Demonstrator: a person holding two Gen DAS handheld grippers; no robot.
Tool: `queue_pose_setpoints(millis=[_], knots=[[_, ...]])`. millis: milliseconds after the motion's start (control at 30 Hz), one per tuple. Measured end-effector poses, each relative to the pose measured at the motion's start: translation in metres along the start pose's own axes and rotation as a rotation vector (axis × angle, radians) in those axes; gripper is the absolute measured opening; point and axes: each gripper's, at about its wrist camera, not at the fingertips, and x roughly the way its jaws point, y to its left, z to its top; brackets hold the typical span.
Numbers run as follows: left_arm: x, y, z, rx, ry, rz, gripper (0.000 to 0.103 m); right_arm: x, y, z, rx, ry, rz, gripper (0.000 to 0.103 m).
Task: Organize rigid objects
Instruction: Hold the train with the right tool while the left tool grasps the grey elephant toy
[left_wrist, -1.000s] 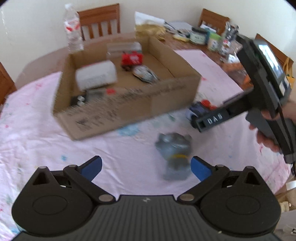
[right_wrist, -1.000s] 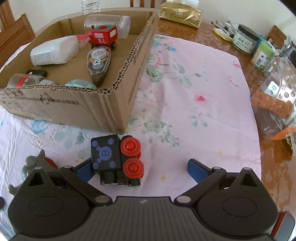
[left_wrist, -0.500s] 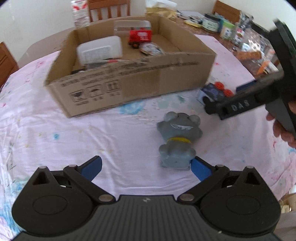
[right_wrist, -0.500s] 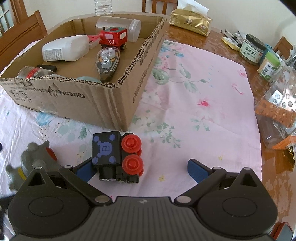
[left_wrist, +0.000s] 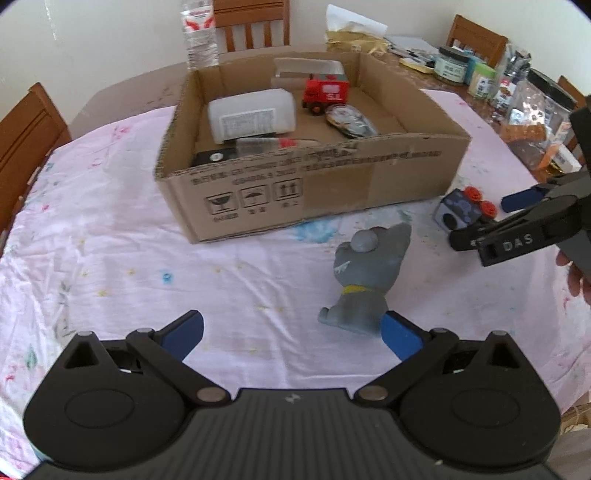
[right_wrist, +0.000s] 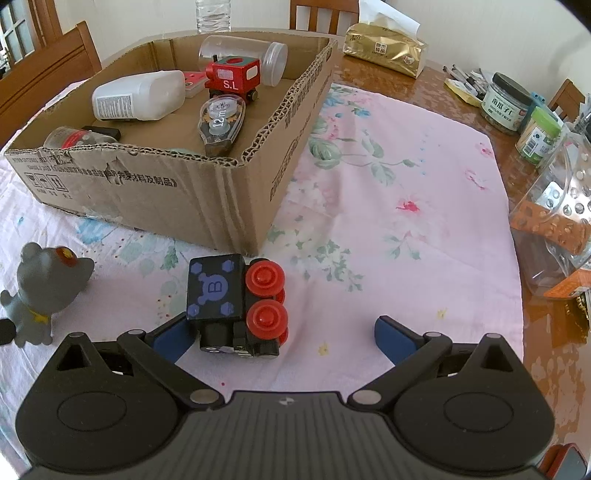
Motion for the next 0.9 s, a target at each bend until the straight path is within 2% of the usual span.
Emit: queue_pose_setpoints(millis=[167,367,733,900], knots=[[0.012,-0.016,-0.002,0.001,0.025,-0.048,0.102,0.0,0.0,0.0,0.0,-0.004,0.0,0.103],[0.024,-0.027,-0.008,0.002,0.046,-0.039,0.102,-0.001,0.0,-0.002,-0.003,-0.013,0.001,0.103],[0.028,0.01,-0.01,-0.079,0.039,0.087,0.102,-0.002,0.0,-0.003,-0.008,-0.021,0.003,0.103],[0.029,0.019,-0.008,-0.099,0.031,0.112,0.102,-0.003,0.001,-0.003,-0.011,-0.027,0.004,0.103]])
